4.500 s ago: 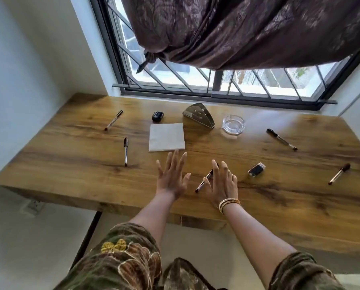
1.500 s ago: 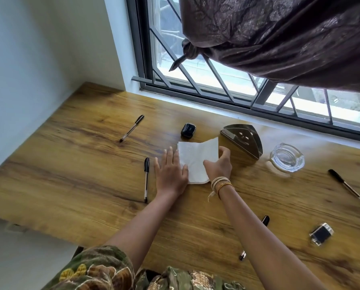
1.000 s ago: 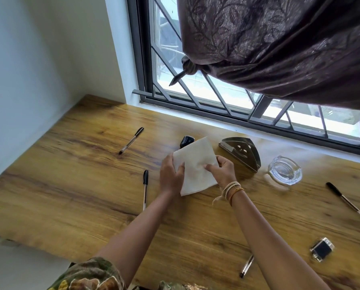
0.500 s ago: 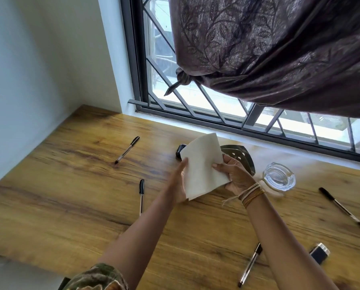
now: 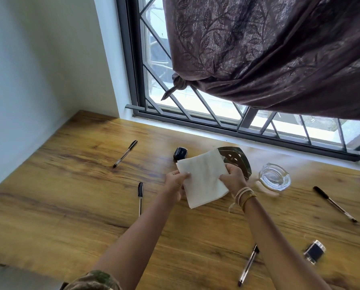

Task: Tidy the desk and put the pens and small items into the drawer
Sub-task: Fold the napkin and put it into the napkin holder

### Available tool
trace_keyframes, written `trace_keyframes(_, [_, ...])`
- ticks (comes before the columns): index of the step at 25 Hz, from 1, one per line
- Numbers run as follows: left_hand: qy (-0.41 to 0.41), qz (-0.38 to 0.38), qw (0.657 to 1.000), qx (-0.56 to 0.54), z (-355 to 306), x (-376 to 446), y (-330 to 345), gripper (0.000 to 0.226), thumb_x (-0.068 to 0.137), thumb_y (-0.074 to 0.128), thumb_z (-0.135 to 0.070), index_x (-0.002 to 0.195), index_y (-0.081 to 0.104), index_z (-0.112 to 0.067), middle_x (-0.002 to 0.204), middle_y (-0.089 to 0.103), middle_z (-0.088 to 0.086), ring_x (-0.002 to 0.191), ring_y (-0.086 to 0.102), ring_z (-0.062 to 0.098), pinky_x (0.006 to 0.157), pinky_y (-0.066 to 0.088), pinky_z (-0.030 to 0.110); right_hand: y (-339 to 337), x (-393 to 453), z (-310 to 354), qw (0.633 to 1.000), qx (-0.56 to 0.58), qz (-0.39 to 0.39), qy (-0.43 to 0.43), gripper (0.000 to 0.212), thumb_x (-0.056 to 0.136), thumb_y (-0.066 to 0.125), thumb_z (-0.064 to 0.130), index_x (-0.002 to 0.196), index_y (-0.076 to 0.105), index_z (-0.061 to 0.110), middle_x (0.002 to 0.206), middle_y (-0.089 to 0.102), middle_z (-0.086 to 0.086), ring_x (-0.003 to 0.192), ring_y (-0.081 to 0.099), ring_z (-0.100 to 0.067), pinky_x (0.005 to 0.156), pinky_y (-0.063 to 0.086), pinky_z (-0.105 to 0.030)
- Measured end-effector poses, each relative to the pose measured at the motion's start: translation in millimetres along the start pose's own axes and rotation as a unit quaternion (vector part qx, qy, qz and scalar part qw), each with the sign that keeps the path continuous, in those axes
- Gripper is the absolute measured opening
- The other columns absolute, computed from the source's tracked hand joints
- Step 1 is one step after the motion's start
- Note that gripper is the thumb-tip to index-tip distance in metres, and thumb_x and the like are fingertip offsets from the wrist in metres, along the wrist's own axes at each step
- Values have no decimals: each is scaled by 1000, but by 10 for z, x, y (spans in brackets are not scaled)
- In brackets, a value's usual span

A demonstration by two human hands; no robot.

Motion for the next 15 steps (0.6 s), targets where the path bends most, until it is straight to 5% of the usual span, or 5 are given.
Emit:
trace_keyframes(4, [-33,-38,999,-4,47,34,92,18,93,57,-8,111,62,-8,105,65,15,94,62,33,70,55,48,193,-123,141,981,-168,-47,-87,48,83,49,-10,127,58,6,112,67,-12,94,61,-22,64,45,-15])
trace_keyframes(10, [-71,-48,995,-49,83,42,211,21,100,45,-14,115,54,-2,95,65,18,82,63,30,63,53,44,488,-394,197,947,-246,-49,-199,42,89,54,5,131,55,7,113,70,-18,97,70,-29,78,59,-36])
trace_keyframes(15, [-100,-17,988,-119,20,-22,222,40,101,33,-33,111,58,-3,89,65,17,76,64,28,56,54,35,580,-447,129,947,-264,-4,-185,43,92,51,13,135,51,9,111,70,-17,94,69,-28,77,58,-34])
Point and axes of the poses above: each hand's wrist, its own x-axis towards the middle knuckle, its own y-axis out of the palm, z = x × y, the point moved 3 cm from there along x, towards the middle knuckle
